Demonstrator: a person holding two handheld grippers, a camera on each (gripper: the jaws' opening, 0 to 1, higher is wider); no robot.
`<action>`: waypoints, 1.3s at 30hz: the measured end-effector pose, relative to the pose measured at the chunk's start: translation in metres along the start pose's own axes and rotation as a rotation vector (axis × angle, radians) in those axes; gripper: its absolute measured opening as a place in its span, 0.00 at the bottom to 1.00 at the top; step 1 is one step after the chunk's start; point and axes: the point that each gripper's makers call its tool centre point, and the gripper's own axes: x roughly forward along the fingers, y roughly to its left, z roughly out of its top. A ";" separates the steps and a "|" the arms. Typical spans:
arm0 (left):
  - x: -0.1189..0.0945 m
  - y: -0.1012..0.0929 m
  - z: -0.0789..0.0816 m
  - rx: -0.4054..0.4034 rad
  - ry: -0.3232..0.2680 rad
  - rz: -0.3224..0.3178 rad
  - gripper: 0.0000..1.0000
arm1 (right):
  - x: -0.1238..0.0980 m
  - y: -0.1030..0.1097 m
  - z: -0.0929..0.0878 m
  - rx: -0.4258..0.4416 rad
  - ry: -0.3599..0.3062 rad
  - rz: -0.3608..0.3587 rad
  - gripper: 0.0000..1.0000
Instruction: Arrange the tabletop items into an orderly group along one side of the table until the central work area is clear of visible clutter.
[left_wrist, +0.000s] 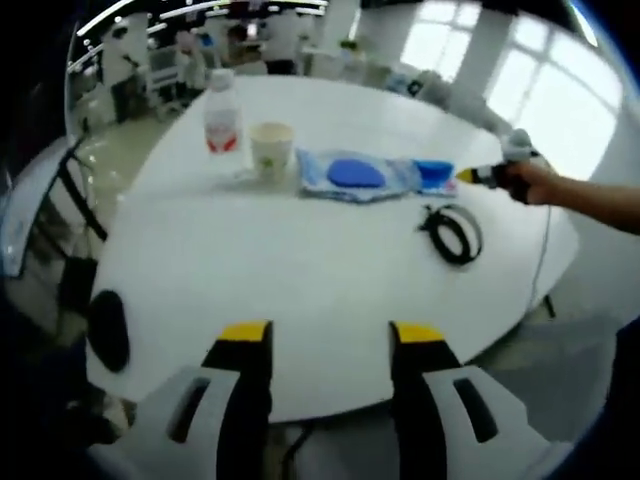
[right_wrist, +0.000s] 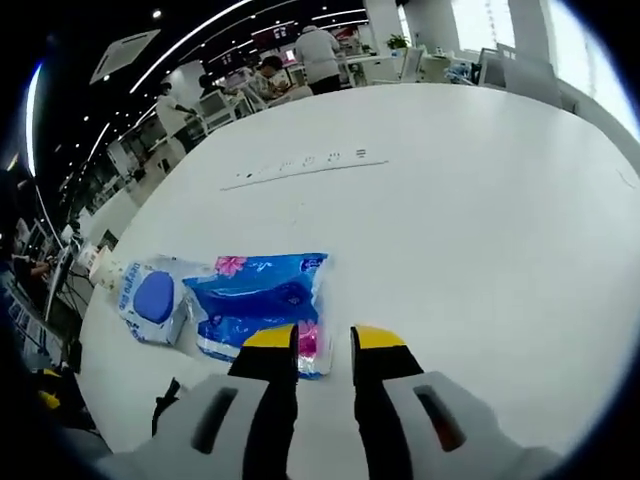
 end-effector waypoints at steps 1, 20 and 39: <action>0.001 0.002 -0.001 -0.022 0.000 0.000 0.43 | 0.004 -0.001 -0.001 -0.001 0.012 -0.004 0.19; 0.002 0.019 -0.002 -0.086 -0.005 0.059 0.41 | 0.008 -0.002 0.005 -0.025 -0.001 -0.008 0.05; 0.001 0.018 -0.004 -0.116 -0.010 0.049 0.39 | 0.004 -0.001 0.001 -0.159 0.010 0.062 0.03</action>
